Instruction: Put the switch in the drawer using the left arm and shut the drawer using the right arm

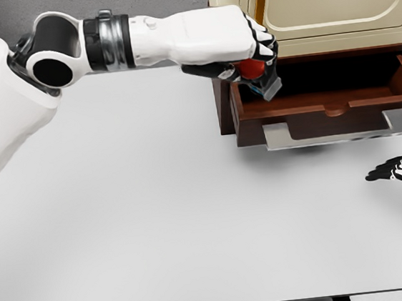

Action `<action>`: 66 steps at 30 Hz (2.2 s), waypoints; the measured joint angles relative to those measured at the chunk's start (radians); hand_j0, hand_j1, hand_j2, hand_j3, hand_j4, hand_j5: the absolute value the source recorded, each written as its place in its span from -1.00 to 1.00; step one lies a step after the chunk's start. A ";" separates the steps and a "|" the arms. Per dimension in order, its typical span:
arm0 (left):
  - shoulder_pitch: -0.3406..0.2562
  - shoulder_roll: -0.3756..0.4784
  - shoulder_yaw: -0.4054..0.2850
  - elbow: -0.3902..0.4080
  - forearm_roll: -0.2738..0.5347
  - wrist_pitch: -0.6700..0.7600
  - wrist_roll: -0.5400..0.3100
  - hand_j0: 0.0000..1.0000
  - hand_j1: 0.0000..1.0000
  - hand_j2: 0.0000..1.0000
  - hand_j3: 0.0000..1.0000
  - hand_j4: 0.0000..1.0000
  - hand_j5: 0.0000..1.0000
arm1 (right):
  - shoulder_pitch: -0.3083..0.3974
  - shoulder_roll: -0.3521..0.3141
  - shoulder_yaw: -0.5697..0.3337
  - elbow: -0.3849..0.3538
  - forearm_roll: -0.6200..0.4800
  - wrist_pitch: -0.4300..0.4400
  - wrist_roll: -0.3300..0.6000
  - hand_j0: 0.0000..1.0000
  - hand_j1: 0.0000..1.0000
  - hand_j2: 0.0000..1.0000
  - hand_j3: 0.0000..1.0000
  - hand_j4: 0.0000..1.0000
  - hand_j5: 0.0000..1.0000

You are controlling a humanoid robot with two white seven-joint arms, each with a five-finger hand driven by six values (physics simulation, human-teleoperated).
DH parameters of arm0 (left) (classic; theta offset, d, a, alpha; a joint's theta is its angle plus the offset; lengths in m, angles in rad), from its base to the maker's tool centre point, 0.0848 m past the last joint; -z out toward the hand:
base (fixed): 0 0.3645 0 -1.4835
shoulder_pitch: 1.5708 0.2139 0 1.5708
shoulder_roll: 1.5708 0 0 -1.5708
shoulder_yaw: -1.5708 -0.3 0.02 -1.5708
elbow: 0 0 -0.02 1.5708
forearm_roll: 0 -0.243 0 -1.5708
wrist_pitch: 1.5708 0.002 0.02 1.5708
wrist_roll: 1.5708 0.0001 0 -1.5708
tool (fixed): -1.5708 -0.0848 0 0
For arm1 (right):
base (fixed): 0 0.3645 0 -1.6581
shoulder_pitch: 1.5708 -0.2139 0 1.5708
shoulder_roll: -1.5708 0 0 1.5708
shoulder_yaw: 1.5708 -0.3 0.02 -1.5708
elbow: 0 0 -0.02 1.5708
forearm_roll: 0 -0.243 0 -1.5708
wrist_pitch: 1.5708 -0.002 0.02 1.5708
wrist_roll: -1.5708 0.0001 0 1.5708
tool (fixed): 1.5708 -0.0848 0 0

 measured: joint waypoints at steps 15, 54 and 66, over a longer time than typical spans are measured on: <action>-0.015 -0.217 -0.010 0.239 -0.010 0.000 -0.001 -0.28 -0.28 -0.28 -0.28 -0.28 -0.28 | -0.005 0.000 0.000 0.000 0.000 0.000 0.000 1.00 1.00 1.00 1.00 1.00 1.00; -0.037 -0.289 -0.046 0.337 -0.022 0.000 0.000 0.87 0.87 0.87 0.87 0.87 0.87 | 0.006 0.003 -0.057 0.002 -0.047 0.000 0.000 0.25 0.25 0.25 0.25 0.25 0.25; -0.084 -0.305 -0.080 0.325 -0.035 0.001 0.004 1.00 1.00 1.00 1.00 1.00 1.00 | 0.005 0.006 -0.097 0.002 -0.114 0.000 0.000 0.28 0.28 0.28 0.28 0.28 0.28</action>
